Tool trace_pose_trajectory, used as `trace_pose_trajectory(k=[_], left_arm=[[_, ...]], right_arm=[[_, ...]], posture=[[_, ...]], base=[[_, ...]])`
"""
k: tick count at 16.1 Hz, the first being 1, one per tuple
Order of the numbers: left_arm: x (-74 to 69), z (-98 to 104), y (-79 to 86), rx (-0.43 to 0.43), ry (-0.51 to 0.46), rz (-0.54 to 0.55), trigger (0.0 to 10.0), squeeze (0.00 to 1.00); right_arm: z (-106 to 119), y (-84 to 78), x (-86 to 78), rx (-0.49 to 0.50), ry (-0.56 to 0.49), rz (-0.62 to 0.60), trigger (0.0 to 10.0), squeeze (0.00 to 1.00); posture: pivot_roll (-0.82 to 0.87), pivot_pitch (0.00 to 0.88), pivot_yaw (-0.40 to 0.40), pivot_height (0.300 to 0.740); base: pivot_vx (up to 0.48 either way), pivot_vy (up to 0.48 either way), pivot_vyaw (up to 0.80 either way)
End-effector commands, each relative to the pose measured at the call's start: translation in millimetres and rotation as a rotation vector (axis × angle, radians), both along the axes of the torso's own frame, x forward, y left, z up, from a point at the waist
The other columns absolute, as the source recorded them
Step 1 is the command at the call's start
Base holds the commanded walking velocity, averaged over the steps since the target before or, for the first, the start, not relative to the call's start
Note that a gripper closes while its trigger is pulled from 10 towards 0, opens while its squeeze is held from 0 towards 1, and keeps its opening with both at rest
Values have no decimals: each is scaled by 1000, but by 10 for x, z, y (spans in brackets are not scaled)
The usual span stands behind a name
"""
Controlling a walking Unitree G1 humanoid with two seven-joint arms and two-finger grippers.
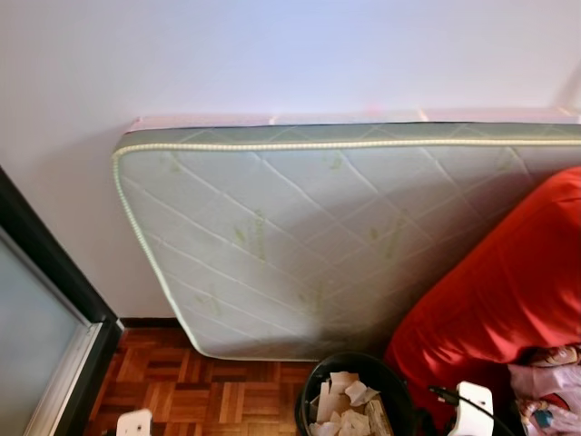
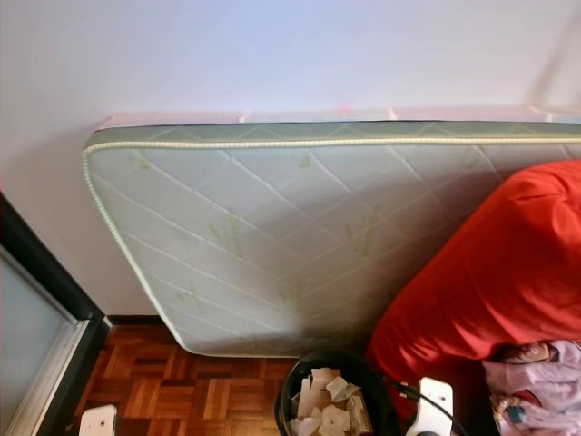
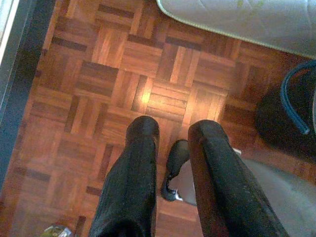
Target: Clean up the room
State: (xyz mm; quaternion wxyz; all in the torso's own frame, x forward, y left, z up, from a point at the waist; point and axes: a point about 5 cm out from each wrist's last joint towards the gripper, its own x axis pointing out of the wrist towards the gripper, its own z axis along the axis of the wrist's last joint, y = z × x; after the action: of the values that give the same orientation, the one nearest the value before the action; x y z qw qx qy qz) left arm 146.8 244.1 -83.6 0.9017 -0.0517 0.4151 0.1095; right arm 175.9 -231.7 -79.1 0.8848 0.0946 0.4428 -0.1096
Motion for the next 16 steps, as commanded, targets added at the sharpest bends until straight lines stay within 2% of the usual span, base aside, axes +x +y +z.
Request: trace_pose_trajectory(k=[1,3,13,16], left_arm=[[-18,-11,-25,-2,-1,-3,10000,0],[-70,-39,-67,-19,8,-20,10000,0],[-92,-55,-101,-32,16,-38,10000,0],[-78,-50,-103,-35,10,-36,10000,0]], right_arm=[[-18,45,-13,3,9,5,10000,0],[-32,147,5,16,0,-8,10000,0],[-47,133,-37,10,13,22,10000,0],[-44,132,-30,9,14,23,10000,0]], posture=[[126,0,-9,740],[117,0,-3,740],[114,0,-4,740],[112,0,-8,740]], base=[[0,0,0],[0,0,0],[0,0,0],[-276,0,0]])
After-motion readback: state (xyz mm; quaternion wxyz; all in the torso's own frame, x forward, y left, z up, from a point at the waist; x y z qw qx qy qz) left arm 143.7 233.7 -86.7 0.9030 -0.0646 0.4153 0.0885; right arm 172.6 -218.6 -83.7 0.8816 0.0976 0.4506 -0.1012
